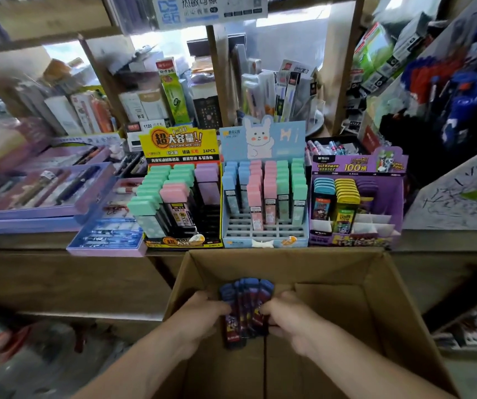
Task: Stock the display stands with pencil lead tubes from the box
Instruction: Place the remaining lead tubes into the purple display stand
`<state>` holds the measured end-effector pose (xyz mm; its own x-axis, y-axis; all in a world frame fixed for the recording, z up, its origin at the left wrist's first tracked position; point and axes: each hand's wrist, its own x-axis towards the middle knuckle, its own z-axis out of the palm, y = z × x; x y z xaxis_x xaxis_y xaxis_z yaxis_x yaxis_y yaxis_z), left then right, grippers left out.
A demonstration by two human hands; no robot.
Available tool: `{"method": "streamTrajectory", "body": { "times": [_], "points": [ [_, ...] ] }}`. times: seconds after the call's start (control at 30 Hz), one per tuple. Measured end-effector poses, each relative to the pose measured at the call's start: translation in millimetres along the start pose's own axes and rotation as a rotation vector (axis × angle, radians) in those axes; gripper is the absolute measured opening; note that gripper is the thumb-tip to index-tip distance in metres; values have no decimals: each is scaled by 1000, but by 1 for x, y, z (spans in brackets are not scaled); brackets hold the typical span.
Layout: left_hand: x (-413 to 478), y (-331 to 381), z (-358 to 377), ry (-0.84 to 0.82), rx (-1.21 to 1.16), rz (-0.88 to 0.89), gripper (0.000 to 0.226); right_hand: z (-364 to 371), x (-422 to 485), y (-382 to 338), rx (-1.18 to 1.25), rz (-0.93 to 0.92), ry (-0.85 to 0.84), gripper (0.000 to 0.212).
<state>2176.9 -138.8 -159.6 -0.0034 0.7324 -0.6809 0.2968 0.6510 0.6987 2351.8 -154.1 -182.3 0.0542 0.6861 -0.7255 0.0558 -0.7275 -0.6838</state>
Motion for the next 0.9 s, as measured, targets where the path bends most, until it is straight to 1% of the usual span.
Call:
{"method": "streamTrajectory", "body": {
  "times": [0.13, 0.17, 0.23, 0.3, 0.37, 0.5, 0.67, 0.8, 0.9],
  "points": [
    [7, -2, 12, 28, -98, -40, 37, 2, -3, -6, -79, -46, 45, 15],
    [8, -3, 16, 41, -127, -41, 38, 3, -4, -8, -103, -57, 65, 13],
    [10, -4, 25, 46, -183, -43, 39, 4, -4, -9, -138, -81, 93, 3],
    [10, -6, 33, 39, -215, -40, 39, 3, -4, -9, -155, -87, 109, 14],
    [11, -7, 40, 43, -232, -34, 39, 0, -4, -8, -149, -65, 103, 9],
    [12, -5, 48, 35, -266, -28, 29, -5, -2, -6, -98, -18, 56, 11],
    [11, -8, 52, 17, -271, -5, 24, -6, -6, -6, 3, 4, 5, 16],
    [9, -9, 57, -47, -350, 6, 24, -14, -12, -7, 124, 20, -13, 19],
    [2, -4, 60, -131, -389, 3, 23, -21, -21, -12, 205, 37, -52, 22]
  ]
}}
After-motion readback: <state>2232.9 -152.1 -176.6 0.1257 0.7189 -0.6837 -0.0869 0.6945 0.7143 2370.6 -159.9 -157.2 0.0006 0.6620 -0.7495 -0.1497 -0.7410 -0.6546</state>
